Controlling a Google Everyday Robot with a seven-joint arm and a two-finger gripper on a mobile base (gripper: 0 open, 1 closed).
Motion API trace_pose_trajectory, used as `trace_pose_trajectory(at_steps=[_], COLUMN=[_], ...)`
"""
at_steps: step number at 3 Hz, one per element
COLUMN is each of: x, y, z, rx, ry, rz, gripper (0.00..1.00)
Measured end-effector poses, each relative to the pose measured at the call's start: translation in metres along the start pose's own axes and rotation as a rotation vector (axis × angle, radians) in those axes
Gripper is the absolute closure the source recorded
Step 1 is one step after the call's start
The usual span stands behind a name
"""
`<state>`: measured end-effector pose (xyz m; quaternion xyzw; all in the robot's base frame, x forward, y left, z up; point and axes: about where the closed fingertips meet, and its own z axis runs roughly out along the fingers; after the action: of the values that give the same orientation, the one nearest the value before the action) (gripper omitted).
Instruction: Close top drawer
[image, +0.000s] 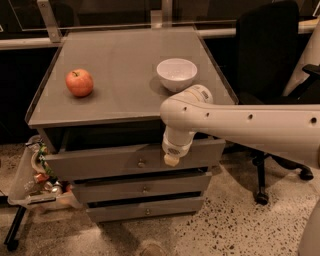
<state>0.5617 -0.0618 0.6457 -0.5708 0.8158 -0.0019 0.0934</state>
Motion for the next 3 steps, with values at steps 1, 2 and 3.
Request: trace_pose_trajectory(at_steps=[1,2,3], x=[0.0,0.0,0.0], y=[0.0,0.0,0.0], z=[0.0,0.0,0.0], rx=[0.0,0.0,0.0], ry=[0.0,0.0,0.0], rz=[0.0,0.0,0.0], gripper=[0.58,0.35,0.12])
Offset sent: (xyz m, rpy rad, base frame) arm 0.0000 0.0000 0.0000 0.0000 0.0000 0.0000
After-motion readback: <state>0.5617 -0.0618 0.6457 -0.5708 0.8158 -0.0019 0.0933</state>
